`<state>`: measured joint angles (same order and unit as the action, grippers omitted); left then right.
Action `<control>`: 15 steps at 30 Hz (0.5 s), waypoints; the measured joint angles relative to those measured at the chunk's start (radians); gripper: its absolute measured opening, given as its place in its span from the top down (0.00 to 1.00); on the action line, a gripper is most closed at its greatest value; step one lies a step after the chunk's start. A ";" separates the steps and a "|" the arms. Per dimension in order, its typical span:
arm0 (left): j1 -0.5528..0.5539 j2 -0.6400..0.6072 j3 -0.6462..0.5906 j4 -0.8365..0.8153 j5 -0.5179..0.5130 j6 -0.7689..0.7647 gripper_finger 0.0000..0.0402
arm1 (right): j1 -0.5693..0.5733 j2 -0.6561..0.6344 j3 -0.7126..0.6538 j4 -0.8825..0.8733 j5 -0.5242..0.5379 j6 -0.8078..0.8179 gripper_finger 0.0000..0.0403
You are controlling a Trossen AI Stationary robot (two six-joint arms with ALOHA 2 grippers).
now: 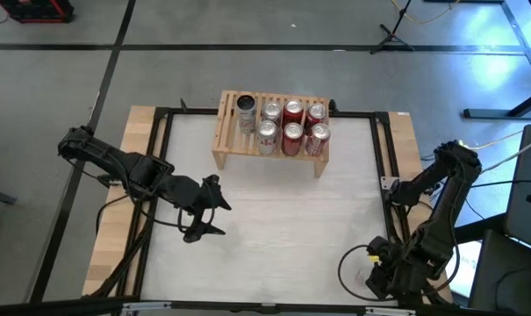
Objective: Place canned beverage on shelf
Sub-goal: Put the white and pink soda can on the shelf aligned with the other white and pink soda can
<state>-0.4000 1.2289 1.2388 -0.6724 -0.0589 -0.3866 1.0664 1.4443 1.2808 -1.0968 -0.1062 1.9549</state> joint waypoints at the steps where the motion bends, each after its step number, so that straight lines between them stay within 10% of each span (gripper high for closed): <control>1: 0.000 0.000 0.000 0.000 0.000 0.000 0.17 | 0.000 0.007 0.000 0.001 0.000 0.000 0.25; 15: 0.000 0.000 0.000 0.000 -0.006 0.005 0.17 | 0.000 0.087 0.000 -0.029 0.028 -0.042 0.28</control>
<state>-0.4000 1.2289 1.2388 -0.6724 -0.0650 -0.3820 1.0664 1.5318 1.2812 -1.1255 -0.0777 1.9128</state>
